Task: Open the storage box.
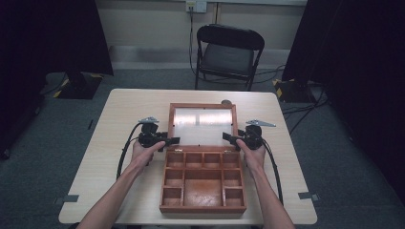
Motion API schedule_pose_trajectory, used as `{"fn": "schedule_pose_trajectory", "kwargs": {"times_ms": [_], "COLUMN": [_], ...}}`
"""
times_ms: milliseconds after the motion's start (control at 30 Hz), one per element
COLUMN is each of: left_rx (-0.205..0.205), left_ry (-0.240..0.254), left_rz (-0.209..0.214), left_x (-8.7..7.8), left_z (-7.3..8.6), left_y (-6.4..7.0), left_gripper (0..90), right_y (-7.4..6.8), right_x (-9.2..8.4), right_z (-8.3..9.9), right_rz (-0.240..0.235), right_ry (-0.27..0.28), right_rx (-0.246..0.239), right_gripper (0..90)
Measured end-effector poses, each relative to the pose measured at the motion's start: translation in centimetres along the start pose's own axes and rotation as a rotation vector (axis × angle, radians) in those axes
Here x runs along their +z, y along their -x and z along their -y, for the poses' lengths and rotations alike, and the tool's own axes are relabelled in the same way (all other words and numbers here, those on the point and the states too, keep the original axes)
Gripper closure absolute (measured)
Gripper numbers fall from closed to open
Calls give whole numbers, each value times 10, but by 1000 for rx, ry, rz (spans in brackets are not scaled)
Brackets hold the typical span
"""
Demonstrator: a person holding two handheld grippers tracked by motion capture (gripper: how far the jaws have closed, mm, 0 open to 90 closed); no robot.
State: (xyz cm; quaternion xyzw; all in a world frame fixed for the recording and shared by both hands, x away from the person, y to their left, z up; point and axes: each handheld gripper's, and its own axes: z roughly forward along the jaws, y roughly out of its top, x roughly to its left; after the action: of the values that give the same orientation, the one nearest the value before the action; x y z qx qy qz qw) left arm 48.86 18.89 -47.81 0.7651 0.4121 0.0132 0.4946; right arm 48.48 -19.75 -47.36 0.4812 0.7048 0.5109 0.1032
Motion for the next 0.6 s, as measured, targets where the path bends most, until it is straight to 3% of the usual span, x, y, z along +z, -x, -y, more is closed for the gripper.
{"fn": "schedule_pose_trajectory", "kwargs": {"times_ms": [133, 200, 600], "left_rx": [-31, -28, -52], "left_ry": [-5, -5, -12], "left_rz": [-3, -18, -2], "left_x": [2, 1, 2], "left_z": [2, 2, 4], "left_y": [-5, -6, -10], "left_gripper": [338, 336, 324], "right_y": [4, 4, 4], "right_x": [2, 4, 9], "right_z": [2, 3, 6], "right_rz": [14, 19, 47], "right_ry": [-17, -32, -55], "right_rx": [14, 18, 24], "right_gripper": [243, 239, 225]}}
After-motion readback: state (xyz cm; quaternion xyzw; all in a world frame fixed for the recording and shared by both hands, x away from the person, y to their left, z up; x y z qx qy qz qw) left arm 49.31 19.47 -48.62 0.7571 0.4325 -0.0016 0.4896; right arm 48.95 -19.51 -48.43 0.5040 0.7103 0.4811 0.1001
